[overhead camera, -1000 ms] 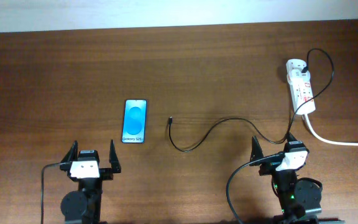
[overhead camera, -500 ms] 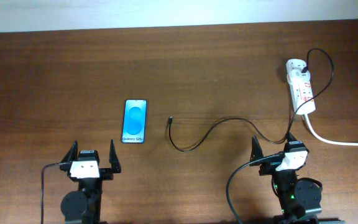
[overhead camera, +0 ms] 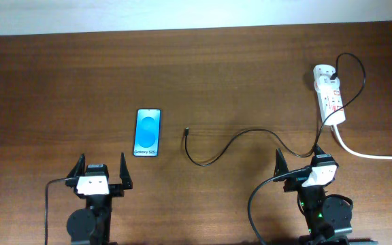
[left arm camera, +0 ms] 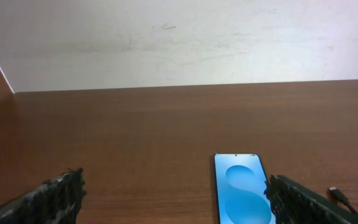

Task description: Plug charger to phone and switch on socket

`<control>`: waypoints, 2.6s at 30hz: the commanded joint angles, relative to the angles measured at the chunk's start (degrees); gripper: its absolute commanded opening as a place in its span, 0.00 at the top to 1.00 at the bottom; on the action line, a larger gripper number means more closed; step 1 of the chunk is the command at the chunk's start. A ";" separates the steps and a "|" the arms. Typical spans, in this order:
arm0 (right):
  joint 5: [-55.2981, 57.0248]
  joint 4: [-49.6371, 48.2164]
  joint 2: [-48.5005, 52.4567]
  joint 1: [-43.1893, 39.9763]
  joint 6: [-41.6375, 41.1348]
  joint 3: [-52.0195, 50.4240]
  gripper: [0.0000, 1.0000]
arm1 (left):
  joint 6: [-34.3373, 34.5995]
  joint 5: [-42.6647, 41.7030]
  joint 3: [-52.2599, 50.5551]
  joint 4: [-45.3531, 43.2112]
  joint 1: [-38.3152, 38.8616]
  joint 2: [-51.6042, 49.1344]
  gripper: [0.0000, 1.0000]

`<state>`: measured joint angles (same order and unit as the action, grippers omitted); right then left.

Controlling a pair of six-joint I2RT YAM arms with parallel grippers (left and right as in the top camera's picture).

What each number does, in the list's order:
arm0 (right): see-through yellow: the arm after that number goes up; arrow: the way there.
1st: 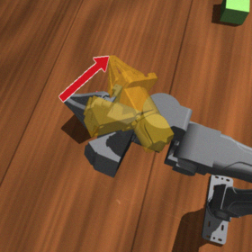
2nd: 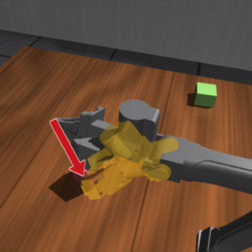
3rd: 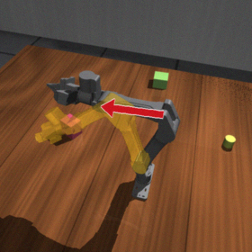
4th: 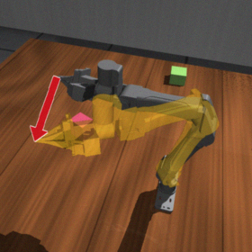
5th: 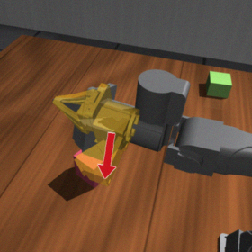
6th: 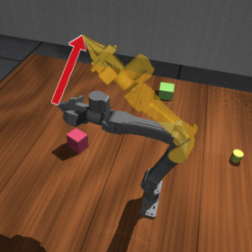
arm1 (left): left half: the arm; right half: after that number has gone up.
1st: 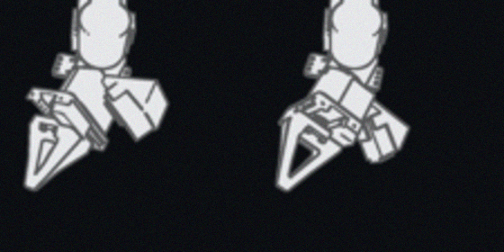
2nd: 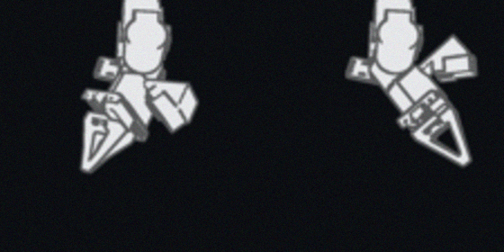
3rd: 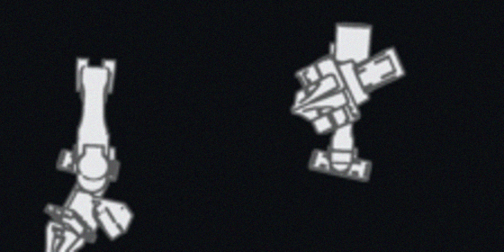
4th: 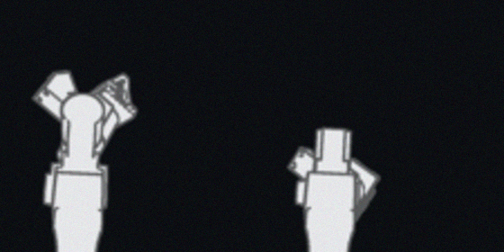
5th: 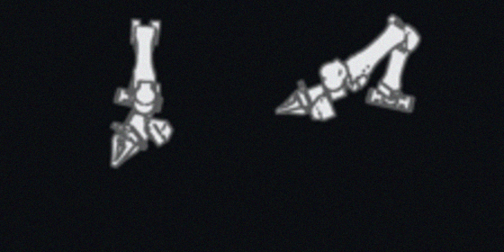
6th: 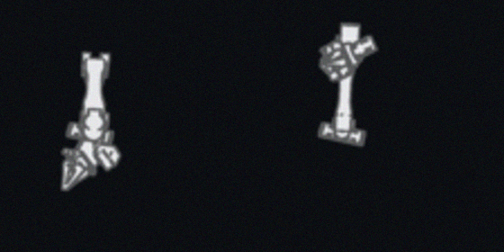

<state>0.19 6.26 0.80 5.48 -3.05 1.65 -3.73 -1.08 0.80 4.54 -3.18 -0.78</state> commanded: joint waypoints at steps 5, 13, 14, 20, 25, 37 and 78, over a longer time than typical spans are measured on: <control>-0.09 0.15 -0.28 0.57 -0.37 -0.48 0.02 | -1.09 -0.81 -0.26 0.11 0.02 0.37 0.01; -0.09 0.13 -0.26 0.55 -0.37 -0.48 0.02 | -1.09 -0.81 -0.26 0.11 0.02 0.37 0.01; -0.09 0.13 -0.28 0.57 -0.37 -0.48 0.02 | -1.09 -0.83 -0.26 0.11 0.02 0.37 0.01; -0.11 -0.57 -0.28 0.57 -0.37 -0.48 0.02 | -1.11 -0.48 -0.26 -1.07 0.02 0.37 0.01; -0.15 0.02 -0.28 0.57 -0.39 -0.48 0.02 | -1.09 -1.29 -0.26 -1.97 0.02 0.37 0.01; -4.92 0.83 2.95 0.50 -3.43 6.69 0.02 | -1.09 -10.34 6.69 -8.41 0.02 -11.19 0.01; -11.63 62.93 81.85 0.50 -5.40 84.72 0.02 | 7.17 -9.79 89.68 53.05 5.14 -89.57 0.01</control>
<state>-10.55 69.52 82.81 5.48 -7.84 85.19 -2.09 -21.78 89.23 56.55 -0.80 -87.74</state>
